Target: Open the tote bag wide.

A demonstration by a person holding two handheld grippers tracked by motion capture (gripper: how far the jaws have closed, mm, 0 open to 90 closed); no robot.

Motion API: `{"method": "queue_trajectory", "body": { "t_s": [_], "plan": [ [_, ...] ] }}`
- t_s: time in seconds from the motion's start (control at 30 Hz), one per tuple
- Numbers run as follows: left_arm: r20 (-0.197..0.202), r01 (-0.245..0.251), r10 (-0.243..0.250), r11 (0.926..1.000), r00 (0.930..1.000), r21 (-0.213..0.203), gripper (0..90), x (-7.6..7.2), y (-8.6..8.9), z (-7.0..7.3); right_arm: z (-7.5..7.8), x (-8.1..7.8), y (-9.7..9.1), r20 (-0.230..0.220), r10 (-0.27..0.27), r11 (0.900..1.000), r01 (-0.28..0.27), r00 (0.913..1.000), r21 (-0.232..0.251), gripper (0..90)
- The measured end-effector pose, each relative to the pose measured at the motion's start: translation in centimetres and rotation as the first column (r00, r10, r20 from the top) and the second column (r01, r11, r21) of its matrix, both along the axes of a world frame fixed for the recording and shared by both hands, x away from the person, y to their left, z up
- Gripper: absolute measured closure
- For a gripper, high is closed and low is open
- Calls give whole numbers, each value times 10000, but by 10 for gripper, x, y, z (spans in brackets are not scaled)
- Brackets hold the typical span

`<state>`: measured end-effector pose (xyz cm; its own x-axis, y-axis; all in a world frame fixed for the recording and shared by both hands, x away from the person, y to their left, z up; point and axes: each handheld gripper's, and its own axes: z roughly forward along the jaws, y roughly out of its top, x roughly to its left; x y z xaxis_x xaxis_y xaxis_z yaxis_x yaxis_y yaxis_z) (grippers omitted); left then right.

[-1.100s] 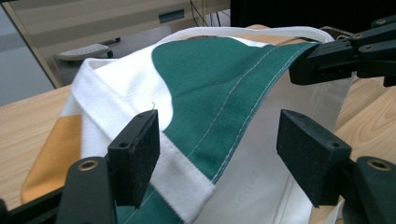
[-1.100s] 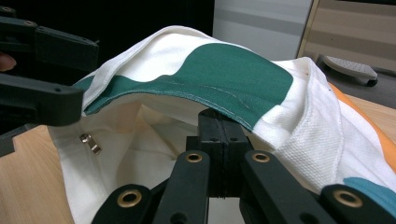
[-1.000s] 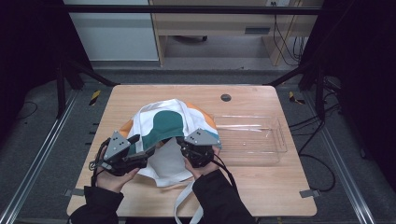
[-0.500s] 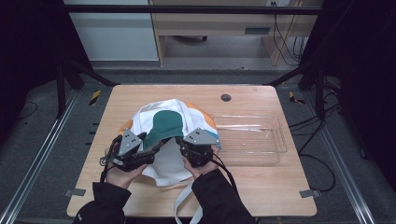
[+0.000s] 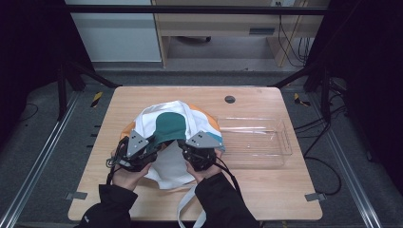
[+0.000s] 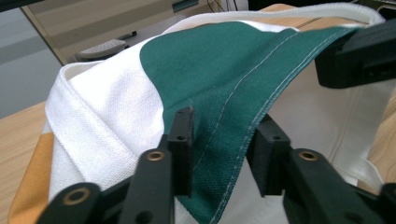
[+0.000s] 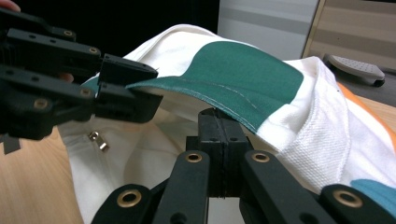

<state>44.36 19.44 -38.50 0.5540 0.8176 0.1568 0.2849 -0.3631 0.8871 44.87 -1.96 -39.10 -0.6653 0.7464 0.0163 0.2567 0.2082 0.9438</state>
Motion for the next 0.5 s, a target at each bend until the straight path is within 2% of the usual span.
{"method": "queue_trajectory", "body": {
  "t_s": [0.23, 0.5],
  "plan": [
    [-64, -22, 20, 9998, 10000, -172, 805, 3, 3, 2, -12, -8, -1, -231, 329, 9994, -331, 9992, -97, 900],
    [-117, -65, 61, 9994, 9999, -330, 845, 5, 3, 5, -34, -12, -6, -637, 320, 9990, -338, 9975, -285, 900]
  ]
}}
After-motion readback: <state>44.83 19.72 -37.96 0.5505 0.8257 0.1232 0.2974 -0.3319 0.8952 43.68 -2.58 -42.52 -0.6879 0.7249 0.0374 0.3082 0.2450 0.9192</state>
